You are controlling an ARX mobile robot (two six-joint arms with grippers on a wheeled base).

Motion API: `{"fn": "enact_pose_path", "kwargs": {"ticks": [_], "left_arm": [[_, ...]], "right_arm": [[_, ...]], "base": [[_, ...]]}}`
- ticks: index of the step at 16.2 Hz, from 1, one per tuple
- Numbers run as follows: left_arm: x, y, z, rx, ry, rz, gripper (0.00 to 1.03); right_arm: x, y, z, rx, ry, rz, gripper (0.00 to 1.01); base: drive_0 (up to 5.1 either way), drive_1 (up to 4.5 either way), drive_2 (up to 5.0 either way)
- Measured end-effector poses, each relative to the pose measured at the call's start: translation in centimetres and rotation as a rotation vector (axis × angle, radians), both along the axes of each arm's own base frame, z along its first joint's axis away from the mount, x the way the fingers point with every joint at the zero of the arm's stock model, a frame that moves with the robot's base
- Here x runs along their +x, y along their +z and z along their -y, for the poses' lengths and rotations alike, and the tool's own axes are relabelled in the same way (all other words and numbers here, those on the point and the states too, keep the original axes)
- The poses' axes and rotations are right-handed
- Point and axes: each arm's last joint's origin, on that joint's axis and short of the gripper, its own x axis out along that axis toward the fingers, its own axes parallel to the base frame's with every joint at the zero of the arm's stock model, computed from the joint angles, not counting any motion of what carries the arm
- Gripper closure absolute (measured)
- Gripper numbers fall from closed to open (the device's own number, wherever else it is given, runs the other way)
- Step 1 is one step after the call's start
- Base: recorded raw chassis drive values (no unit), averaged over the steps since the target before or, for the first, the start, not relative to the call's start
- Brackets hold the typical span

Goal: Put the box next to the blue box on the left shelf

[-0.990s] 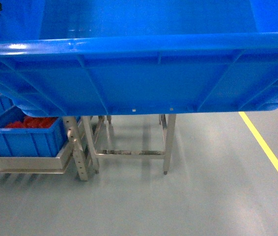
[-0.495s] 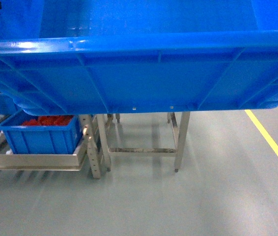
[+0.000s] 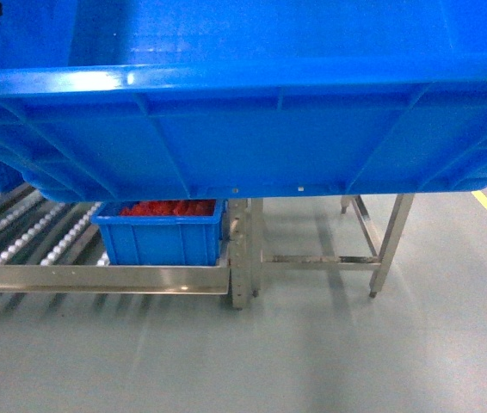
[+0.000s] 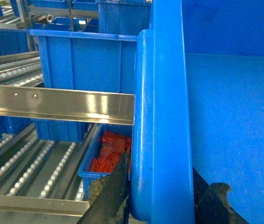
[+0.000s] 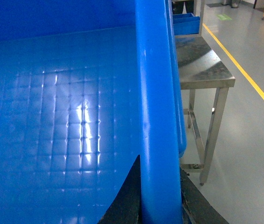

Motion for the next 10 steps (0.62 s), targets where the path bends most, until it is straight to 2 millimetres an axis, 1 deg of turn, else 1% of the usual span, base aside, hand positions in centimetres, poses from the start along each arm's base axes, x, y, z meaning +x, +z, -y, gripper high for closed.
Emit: {"fn": "enact_pose_path", "kwargs": {"ticks": [10], "left_arm": [[0.00,-0.01,0.00,0.000,0.000,-0.001,0.83]], "right_arm": [[0.00,0.01,0.00,-0.001,0.000,0.001,0.94]], "base": [[-5.0,2.47,2.5]]}}
